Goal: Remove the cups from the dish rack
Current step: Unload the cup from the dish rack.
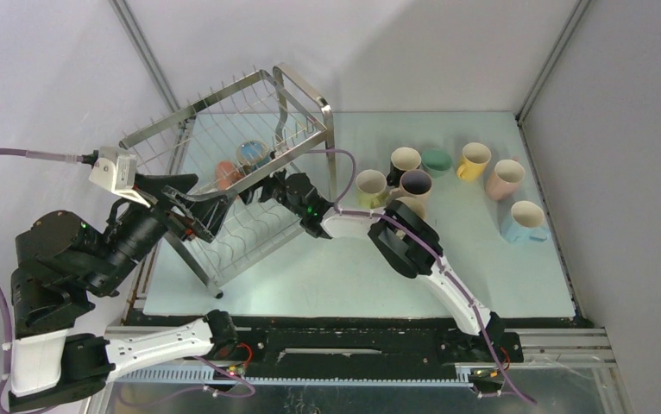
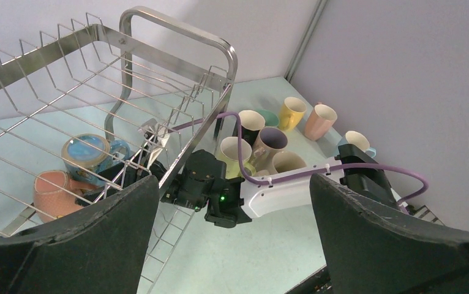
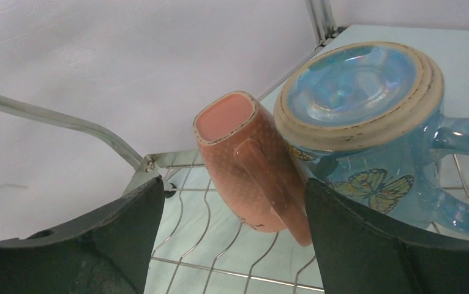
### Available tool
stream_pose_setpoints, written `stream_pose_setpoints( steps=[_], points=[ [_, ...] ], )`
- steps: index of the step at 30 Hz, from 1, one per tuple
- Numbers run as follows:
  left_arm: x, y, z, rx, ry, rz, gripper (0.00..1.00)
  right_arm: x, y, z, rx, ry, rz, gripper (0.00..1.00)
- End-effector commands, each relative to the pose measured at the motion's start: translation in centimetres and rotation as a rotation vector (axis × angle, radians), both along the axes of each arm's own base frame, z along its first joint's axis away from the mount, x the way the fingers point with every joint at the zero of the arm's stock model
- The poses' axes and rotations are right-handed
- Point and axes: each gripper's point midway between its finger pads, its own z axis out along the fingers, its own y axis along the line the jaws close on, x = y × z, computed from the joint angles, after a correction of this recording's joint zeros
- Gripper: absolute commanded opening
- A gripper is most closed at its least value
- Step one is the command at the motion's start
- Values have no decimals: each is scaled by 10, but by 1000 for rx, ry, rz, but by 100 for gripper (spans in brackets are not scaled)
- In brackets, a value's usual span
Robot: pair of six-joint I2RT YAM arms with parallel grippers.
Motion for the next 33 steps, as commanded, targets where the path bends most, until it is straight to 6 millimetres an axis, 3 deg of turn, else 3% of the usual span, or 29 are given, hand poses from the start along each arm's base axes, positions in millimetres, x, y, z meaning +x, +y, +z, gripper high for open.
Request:
stream_pose_setpoints(
  steps=[1,18,33],
  points=[
    [0,-3,5,-4,-28,-11,100,-3,8,-6,2,71,43,91],
    [-1,-5,5,-3,-29,-25,100,5,18,-12,62,142,87,92],
    [1,-10,2,3,-28,-31,100,-33,20,4,119,126,163,92]
  ],
)
